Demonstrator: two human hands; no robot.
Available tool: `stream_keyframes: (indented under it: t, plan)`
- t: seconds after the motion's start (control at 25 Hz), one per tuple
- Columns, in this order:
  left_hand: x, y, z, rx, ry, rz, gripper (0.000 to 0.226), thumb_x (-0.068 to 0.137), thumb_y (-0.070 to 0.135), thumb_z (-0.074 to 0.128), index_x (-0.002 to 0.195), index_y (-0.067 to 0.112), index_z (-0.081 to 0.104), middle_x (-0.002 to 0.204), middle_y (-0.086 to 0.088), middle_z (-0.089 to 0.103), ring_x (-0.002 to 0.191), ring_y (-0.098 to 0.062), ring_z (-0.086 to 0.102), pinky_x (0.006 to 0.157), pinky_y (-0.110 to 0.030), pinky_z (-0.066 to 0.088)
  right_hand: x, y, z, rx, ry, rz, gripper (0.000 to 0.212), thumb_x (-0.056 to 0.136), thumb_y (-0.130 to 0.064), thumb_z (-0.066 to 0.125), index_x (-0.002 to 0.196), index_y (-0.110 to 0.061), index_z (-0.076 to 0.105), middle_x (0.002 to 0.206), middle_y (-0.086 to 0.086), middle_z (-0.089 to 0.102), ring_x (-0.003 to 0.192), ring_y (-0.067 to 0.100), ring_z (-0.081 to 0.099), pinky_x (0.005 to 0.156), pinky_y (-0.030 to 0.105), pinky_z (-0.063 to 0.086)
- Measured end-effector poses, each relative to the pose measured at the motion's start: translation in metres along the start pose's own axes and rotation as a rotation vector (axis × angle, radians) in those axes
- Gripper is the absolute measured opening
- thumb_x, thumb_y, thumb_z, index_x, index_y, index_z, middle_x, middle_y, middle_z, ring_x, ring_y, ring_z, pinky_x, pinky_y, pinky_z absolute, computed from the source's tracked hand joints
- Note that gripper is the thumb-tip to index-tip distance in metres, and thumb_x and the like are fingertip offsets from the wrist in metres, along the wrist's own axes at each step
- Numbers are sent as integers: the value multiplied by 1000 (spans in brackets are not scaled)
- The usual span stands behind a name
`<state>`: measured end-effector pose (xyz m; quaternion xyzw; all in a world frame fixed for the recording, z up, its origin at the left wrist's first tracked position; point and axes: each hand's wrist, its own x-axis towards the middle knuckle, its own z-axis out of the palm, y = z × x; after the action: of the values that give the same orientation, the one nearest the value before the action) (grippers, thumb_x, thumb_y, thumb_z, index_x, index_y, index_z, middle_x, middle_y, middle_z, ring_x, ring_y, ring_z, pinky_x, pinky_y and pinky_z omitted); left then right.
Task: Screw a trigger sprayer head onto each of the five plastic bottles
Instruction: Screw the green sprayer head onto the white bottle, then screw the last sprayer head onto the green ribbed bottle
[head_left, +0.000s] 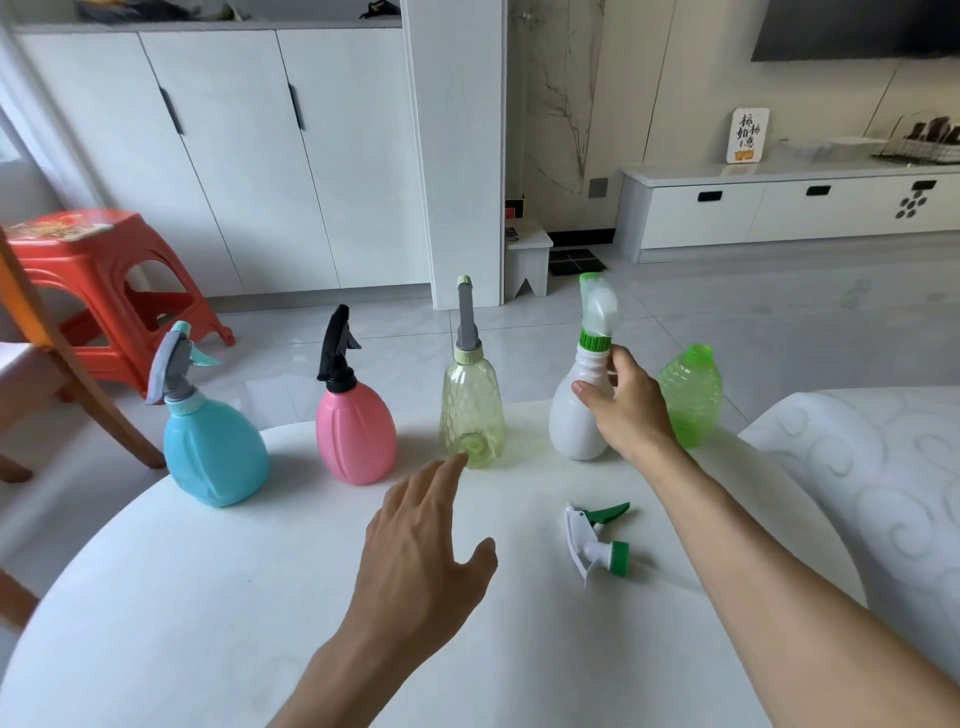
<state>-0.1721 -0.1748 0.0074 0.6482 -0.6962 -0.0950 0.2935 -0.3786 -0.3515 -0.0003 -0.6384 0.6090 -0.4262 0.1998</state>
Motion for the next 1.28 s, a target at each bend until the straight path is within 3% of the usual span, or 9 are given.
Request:
stream_keyframes:
  t: [0.28, 0.36, 0.48, 0.56, 0.68, 0.8, 1.0, 1.2, 1.28]
  plan:
    - [0, 6, 0, -40, -17, 20, 78, 84, 33, 70, 151, 26, 31, 147, 11, 44, 135, -13, 38, 107, -28, 35, -8, 10, -5, 16, -129, 69, 66, 85, -24, 71, 143, -17, 41, 137, 7, 60, 121, 32, 56, 93, 39, 46]
    - [2, 10, -1, -91, 0, 29, 76, 84, 30, 72, 150, 27, 35, 143, 11, 48, 130, -13, 42, 100, -24, 35, -13, 14, -20, -8, -110, 110, 62, 85, -21, 67, 142, -19, 42, 133, 4, 61, 120, 29, 56, 89, 36, 46]
    - [7, 16, 2, -130, 39, 58, 75, 84, 26, 73, 149, 26, 36, 138, 10, 51, 128, -13, 44, 96, -20, 32, -8, 15, -53, -154, 366, 200, 33, 79, -10, 51, 109, -22, 56, 98, 6, 72, 93, 35, 64, 68, 31, 38]
    - [7, 19, 4, -145, 43, 66, 78, 84, 23, 74, 150, 24, 34, 140, 9, 50, 130, -11, 42, 98, -20, 30, 1, 21, -74, -121, 562, 300, 35, 78, -11, 53, 112, -19, 53, 104, 8, 71, 97, 37, 63, 70, 33, 37]
    - [6, 17, 9, -148, 35, 73, 80, 83, 22, 75, 151, 25, 33, 141, 16, 45, 128, -3, 39, 97, -17, 29, 15, 48, -78, -77, 448, 393, 70, 79, -29, 70, 140, -16, 38, 141, 10, 54, 123, 37, 50, 93, 43, 40]
    - [5, 15, 11, -146, 28, 98, 80, 82, 21, 76, 150, 25, 34, 140, 20, 41, 128, 2, 35, 99, -15, 28, 22, 71, -62, -43, 208, 424, 100, 71, -44, 80, 151, -25, 23, 153, 8, 41, 135, 36, 40, 107, 49, 35]
    - [10, 8, 17, -133, 20, 88, 81, 79, 19, 77, 148, 28, 37, 139, 21, 41, 131, -2, 39, 92, 2, 24, 29, 80, -44, 52, 209, 396, 79, 65, -40, 84, 133, -22, 47, 131, 11, 60, 117, 32, 56, 93, 38, 45]
    - [14, 14, 14, -143, 39, 162, 77, 83, 23, 75, 149, 29, 36, 144, 17, 44, 132, -7, 42, 99, -15, 31, 8, 51, -72, 137, 479, 480, 75, 65, -45, 81, 127, -20, 49, 126, 11, 63, 114, 34, 58, 95, 44, 47]
    - [13, 21, 10, -170, 32, 175, 76, 84, 24, 73, 149, 30, 34, 141, 21, 41, 133, -6, 40, 99, -6, 25, -7, 19, -86, 157, 531, 464, 73, 65, -45, 80, 124, -21, 46, 120, 7, 64, 111, 34, 59, 95, 46, 47]
